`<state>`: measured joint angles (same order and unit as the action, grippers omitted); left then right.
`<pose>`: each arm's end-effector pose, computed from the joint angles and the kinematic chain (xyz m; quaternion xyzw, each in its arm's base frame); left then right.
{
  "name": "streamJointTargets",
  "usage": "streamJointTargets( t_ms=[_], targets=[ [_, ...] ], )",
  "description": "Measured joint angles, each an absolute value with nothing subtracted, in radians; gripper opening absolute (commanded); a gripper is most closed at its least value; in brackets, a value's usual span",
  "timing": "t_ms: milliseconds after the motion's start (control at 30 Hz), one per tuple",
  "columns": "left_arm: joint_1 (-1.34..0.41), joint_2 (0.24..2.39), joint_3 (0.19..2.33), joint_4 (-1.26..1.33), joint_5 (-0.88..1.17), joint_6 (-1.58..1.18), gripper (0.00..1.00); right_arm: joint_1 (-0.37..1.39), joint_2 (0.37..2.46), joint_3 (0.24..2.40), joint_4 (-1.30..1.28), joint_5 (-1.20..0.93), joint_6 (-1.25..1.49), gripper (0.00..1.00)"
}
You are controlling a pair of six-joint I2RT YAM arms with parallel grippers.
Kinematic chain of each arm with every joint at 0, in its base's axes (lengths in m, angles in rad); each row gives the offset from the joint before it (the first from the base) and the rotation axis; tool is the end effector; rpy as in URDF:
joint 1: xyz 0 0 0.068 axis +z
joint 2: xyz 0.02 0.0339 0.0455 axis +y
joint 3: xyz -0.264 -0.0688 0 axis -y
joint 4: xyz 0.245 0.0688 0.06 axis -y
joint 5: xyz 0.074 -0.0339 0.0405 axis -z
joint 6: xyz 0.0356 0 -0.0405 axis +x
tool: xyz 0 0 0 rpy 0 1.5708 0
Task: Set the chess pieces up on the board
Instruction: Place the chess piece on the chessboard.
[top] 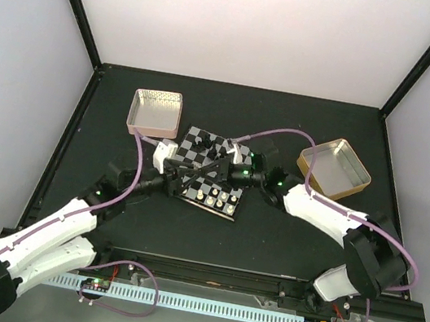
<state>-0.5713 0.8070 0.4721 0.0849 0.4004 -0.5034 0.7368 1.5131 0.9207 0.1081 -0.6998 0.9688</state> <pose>0.1540 -0.1155 0.2539 0.1482 0.7694 -0.4426 0.4361 0.2298 0.2395 0.2429 -0.0829 0.8193 0.5588 0.0985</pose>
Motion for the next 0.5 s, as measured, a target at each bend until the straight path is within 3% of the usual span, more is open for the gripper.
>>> streamJointTargets(
  t_ms=[267, 500],
  targets=[
    [-0.571, 0.780, 0.422, 0.214, 0.400, -0.587, 0.44, 0.737, 1.502, 0.806, 0.443, -0.695, 1.323, 0.07],
    [-0.571, 0.781, 0.416, 0.244, 0.398, -0.609, 0.30, 0.737, 1.502, 0.771, 0.620, -0.699, 1.500, 0.07]
  ],
)
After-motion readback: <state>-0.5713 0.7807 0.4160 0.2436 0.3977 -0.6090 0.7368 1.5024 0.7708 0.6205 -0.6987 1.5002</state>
